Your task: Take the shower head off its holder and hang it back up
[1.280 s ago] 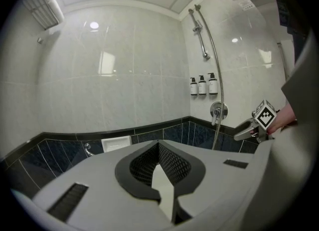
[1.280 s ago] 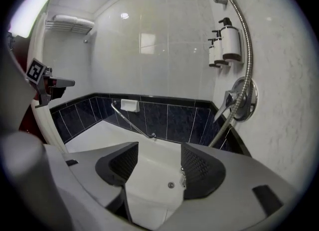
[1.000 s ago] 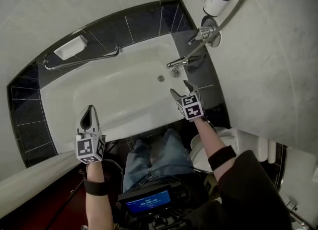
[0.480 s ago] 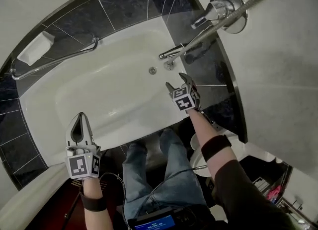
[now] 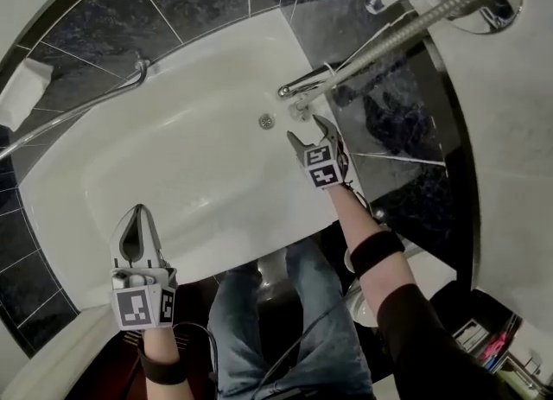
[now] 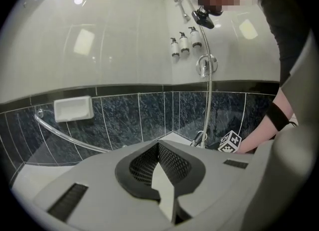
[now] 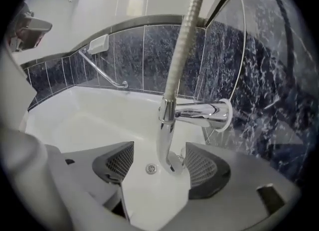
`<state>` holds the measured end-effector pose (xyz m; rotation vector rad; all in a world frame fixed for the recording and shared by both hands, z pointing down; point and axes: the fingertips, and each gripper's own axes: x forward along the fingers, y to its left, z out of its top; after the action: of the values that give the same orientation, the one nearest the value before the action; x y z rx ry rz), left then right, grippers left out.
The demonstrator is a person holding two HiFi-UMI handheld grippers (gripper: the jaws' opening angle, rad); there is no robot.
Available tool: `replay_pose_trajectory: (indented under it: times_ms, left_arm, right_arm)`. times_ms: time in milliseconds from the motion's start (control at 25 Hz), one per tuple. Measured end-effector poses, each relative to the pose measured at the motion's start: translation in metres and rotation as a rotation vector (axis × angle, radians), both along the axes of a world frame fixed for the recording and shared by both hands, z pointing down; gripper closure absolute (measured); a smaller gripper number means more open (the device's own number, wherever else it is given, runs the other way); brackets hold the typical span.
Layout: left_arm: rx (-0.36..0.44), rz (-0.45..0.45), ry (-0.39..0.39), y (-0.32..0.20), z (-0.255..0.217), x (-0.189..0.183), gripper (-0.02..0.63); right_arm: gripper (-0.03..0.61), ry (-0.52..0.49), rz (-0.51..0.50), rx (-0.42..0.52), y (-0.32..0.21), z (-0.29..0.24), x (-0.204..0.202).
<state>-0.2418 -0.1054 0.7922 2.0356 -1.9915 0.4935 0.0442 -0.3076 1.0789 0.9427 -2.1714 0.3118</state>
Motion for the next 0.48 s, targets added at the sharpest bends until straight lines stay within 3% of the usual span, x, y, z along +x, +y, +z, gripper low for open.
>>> replay_pose_trajectory:
  times_ms: [320, 480]
  left_arm:
    - [-0.004, 0.022, -0.007, -0.007, 0.034, 0.008, 0.614]
    - [-0.017, -0.003, 0.01, -0.005, 0.048, 0.003, 0.614]
  right_arm:
    - [0.231, -0.057, 0.009, 0.038, -0.028, 0.043, -0.008]
    - [0.272, -0.081, 0.008, 0.051, -0.037, 0.056, -0.015]
